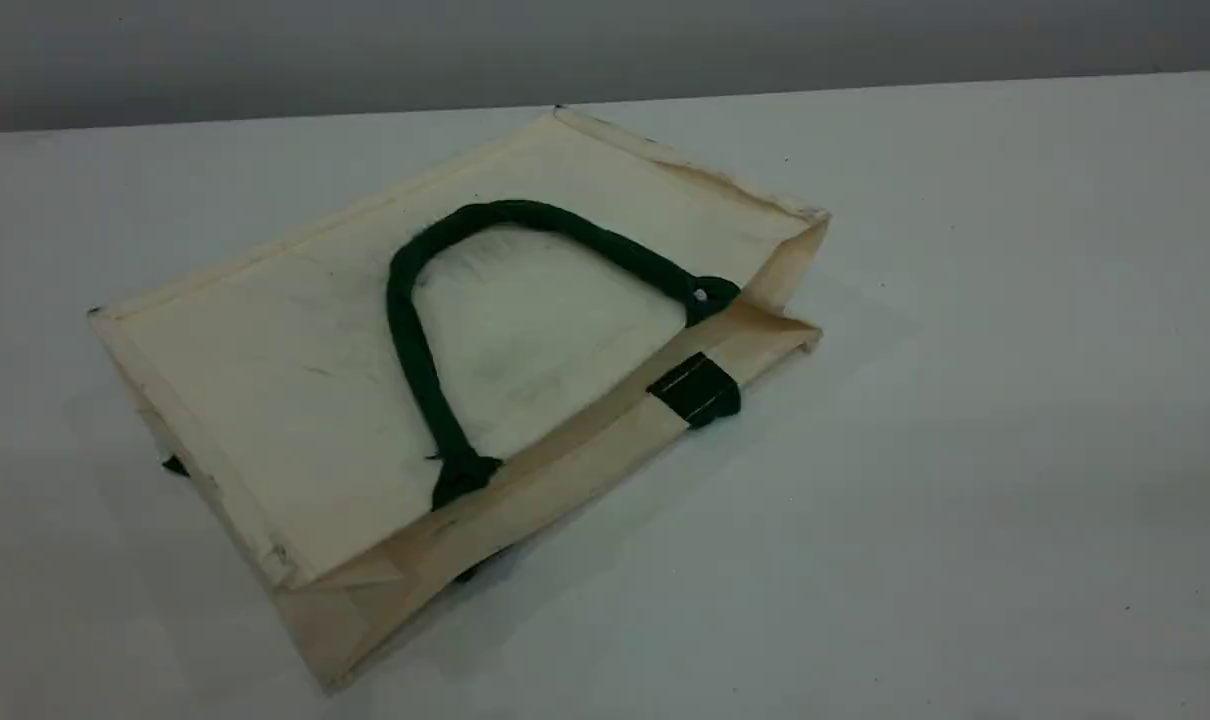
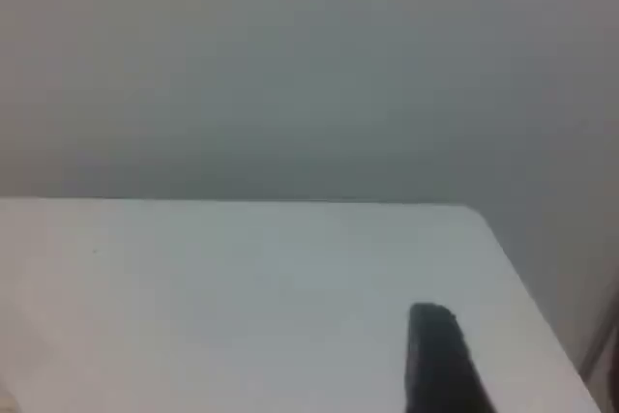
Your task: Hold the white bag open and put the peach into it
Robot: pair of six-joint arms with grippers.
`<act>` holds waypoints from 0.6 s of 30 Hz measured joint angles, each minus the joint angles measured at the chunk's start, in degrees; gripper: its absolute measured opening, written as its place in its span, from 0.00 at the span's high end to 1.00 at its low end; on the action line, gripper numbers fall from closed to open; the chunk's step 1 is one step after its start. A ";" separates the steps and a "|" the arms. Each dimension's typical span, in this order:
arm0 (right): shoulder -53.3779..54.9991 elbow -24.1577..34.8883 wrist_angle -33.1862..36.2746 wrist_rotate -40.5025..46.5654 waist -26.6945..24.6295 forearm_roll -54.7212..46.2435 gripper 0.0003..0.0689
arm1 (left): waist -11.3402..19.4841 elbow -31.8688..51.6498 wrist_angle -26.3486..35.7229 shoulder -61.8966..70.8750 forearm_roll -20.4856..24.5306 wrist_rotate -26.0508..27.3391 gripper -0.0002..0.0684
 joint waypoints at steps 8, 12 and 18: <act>0.00 0.00 0.00 -0.04 0.00 0.00 0.52 | 0.00 0.00 -0.13 0.00 0.00 0.00 0.24; 0.00 0.00 0.00 0.02 0.00 0.00 0.52 | 0.00 0.00 -3.68 0.00 0.26 0.00 0.24; 0.00 0.00 0.00 0.02 0.00 0.00 0.52 | 0.00 0.00 -14.00 0.00 0.19 0.00 0.24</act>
